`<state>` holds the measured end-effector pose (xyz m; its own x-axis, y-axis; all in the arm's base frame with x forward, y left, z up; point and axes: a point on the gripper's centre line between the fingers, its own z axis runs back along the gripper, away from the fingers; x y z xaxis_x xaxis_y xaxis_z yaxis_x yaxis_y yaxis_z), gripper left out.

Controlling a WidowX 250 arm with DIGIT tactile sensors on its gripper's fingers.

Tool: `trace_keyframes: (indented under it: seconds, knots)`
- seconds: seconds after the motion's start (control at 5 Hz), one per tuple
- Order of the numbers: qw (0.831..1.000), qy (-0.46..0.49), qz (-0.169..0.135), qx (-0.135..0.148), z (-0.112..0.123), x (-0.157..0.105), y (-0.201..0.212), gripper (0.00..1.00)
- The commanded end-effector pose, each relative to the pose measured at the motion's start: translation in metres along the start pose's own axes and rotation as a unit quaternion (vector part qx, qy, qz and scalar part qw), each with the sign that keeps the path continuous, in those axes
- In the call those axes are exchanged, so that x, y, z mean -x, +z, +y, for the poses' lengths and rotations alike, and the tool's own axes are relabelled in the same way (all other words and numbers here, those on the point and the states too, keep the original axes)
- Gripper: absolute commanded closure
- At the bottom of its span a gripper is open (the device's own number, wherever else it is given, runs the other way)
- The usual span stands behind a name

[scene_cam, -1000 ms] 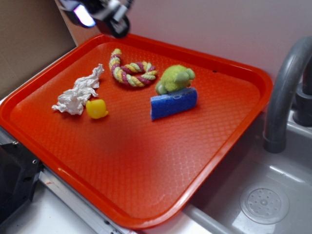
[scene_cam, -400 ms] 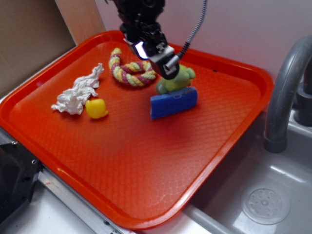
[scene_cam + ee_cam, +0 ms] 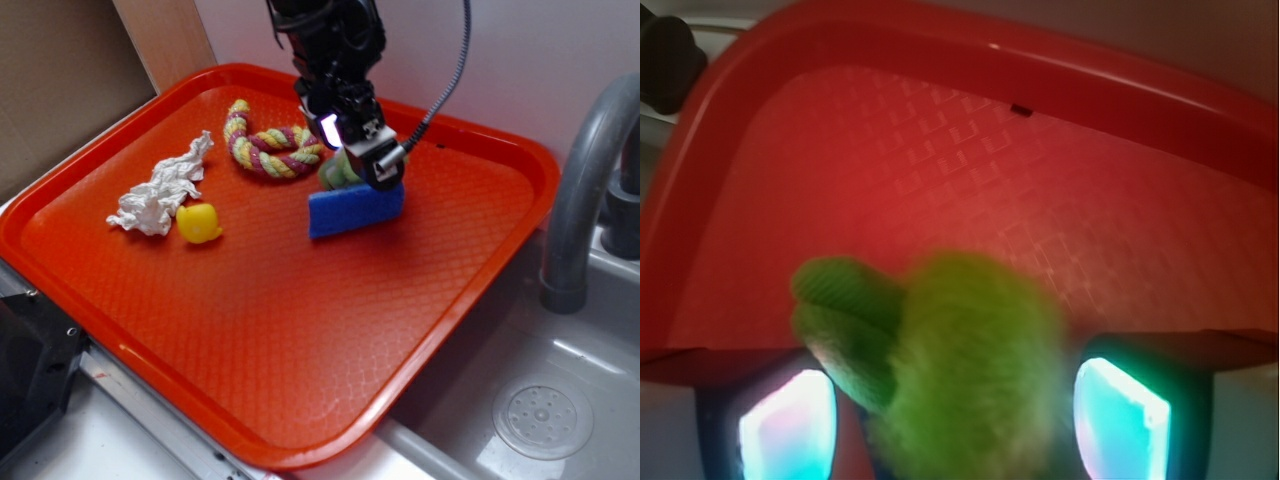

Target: Grab the green animal.

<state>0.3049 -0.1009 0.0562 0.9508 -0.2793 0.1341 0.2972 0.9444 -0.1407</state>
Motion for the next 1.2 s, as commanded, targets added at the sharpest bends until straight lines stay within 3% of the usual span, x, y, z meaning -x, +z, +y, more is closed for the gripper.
trace_keyframes:
  seconds: [0.0,0.2,0.6,0.8,1.0]
  knots:
    - [1.000,-0.018,0.000,-0.018,-0.027,-0.006,-0.004,0.00]
    - [0.999,-0.005,-0.007,-0.036,-0.035,0.002,-0.009,1.00]
    - [0.999,0.003,-0.012,-0.049,-0.046,0.009,-0.007,1.00]
    - [0.997,0.044,-0.036,-0.060,-0.044,0.010,0.041,1.00]
    - [0.985,0.138,-0.052,-0.092,-0.015,0.023,0.097,1.00]
